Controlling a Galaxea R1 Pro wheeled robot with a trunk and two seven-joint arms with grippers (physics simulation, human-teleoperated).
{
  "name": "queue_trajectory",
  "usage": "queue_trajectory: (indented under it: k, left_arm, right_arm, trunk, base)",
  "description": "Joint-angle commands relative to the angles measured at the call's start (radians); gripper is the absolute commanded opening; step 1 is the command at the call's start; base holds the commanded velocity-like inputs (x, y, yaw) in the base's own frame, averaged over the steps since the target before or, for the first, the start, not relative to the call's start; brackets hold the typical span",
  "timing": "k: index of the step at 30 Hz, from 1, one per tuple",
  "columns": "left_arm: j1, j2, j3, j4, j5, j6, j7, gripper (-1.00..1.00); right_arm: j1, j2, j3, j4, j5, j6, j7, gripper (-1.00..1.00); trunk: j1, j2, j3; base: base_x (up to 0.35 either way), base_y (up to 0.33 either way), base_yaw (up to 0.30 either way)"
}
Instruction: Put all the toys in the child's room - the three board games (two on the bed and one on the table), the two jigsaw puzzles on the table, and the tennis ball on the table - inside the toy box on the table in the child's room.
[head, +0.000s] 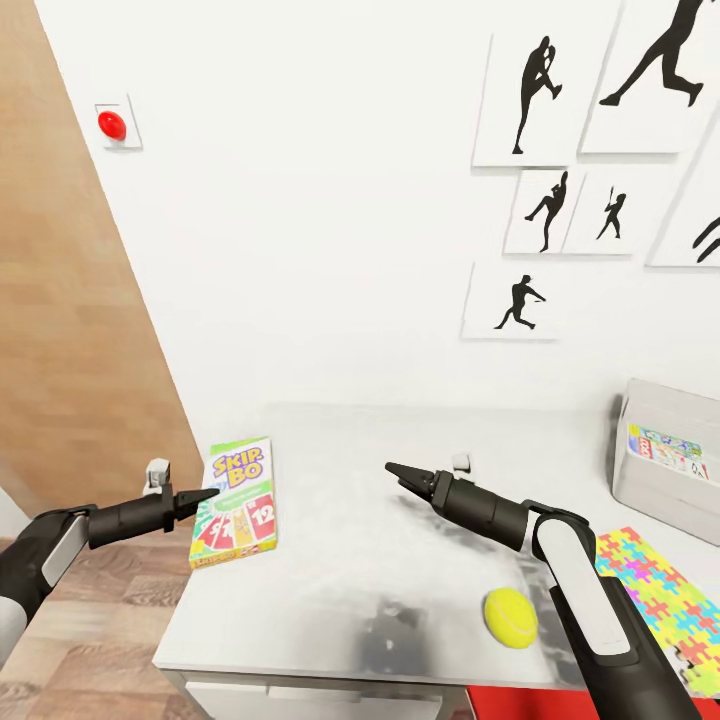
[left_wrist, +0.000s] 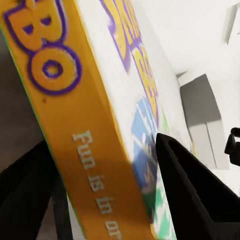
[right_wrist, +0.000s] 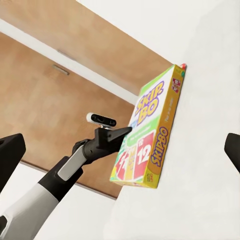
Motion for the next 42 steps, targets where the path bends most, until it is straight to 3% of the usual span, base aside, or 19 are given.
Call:
queue_trajectory:
  k: [1, 7, 19, 23, 30, 42]
  left_arm:
    - [0.000, 0.001, -0.001, 0.001, -0.005, -0.003, -0.001, -1.00]
    - [0.000, 0.001, -0.002, 0.001, -0.007, -0.005, -0.042, -1.00]
    - [0.000, 0.002, 0.000, 0.001, -0.007, 0.000, -0.048, -1.00]
    - [0.000, 0.004, 0.000, 0.001, -0.006, 0.004, -0.048, -1.00]
    - [-0.001, 0.007, 0.001, -0.002, -0.007, 0.062, -0.049, -1.00]
    - [-0.001, 0.008, 0.001, -0.004, -0.007, 0.082, -0.050, -1.00]
  right_arm:
    - [-0.001, 0.000, 0.000, 0.000, 0.007, 0.001, 0.007, 1.00]
    - [-0.001, 0.000, 0.000, 0.000, 0.007, 0.001, 0.007, 1.00]
    - [-0.001, 0.000, 0.000, 0.000, 0.007, 0.002, 0.007, 1.00]
    - [-0.001, 0.000, 0.000, 0.000, 0.007, 0.002, 0.007, 1.00]
    - [-0.001, 0.000, 0.000, 0.000, 0.007, 0.002, 0.008, 1.00]
    - [-0.001, 0.000, 0.000, 0.000, 0.005, 0.002, 0.010, 1.00]
  trunk:
    - [0.000, 0.000, -0.001]
    - [-0.015, 0.028, 0.012]
    - [-0.061, 0.112, 0.049]
    - [-0.061, 0.112, 0.049]
    - [-0.088, 0.161, 0.071]
    - [-0.134, 0.245, 0.109]
  base:
    - [0.000, 0.000, 0.000]
    - [0.000, 0.000, 0.000]
    - [0.000, 0.000, 0.000]
    - [0.000, 0.000, 0.000]
    - [0.000, 0.000, 0.000]
    - [0.000, 0.000, 0.000]
